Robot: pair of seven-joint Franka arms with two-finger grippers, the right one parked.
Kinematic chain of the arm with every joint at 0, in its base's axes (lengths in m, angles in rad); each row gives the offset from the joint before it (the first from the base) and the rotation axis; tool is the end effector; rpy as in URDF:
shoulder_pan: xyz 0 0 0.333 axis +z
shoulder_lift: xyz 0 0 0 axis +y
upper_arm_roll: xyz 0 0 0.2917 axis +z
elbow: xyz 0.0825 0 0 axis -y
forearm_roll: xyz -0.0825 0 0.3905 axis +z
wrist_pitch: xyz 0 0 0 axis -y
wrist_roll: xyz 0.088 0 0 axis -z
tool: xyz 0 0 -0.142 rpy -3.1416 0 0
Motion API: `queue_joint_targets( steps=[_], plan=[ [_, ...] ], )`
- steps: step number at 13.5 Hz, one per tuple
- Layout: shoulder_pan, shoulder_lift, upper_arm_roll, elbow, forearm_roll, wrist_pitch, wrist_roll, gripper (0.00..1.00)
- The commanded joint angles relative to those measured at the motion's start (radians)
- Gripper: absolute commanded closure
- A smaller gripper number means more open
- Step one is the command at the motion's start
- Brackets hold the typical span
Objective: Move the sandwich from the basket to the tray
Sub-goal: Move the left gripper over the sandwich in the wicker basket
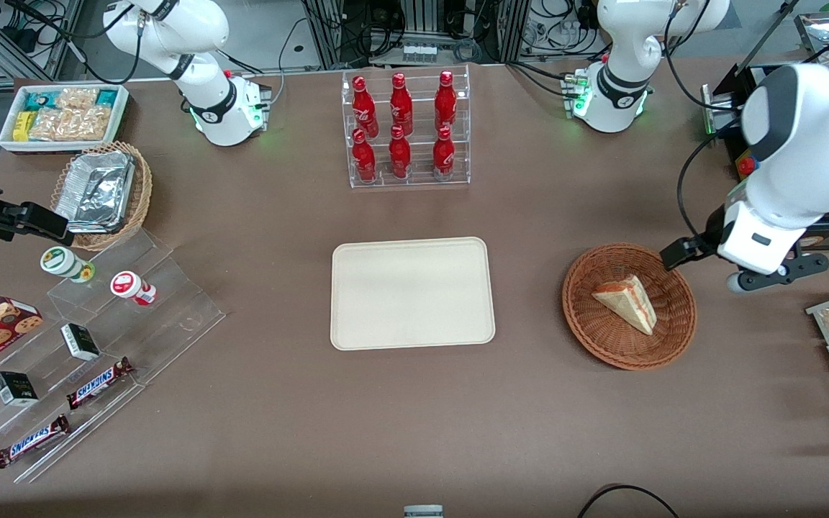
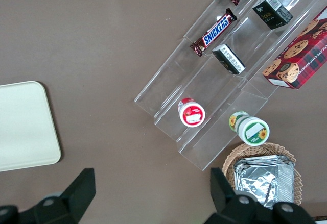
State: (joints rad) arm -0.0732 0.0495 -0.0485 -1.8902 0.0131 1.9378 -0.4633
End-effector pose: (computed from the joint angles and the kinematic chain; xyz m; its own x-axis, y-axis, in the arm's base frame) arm 0.5744 -0.0687 0.4143 0.9438 0.3306 0.0027 0.3306 -0.9437 -0.0096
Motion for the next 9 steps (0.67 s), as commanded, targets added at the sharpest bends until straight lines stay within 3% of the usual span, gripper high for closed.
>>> queue_joint_targets(
  steps=[1,4,9],
  plan=[
    [-0.002,-0.034,-0.017,-0.142,0.005,0.175,-0.205,0.00],
    [0.000,-0.037,-0.019,-0.237,0.002,0.327,-0.424,0.00],
    [0.001,-0.001,-0.019,-0.317,0.004,0.414,-0.462,0.00]
  ],
)
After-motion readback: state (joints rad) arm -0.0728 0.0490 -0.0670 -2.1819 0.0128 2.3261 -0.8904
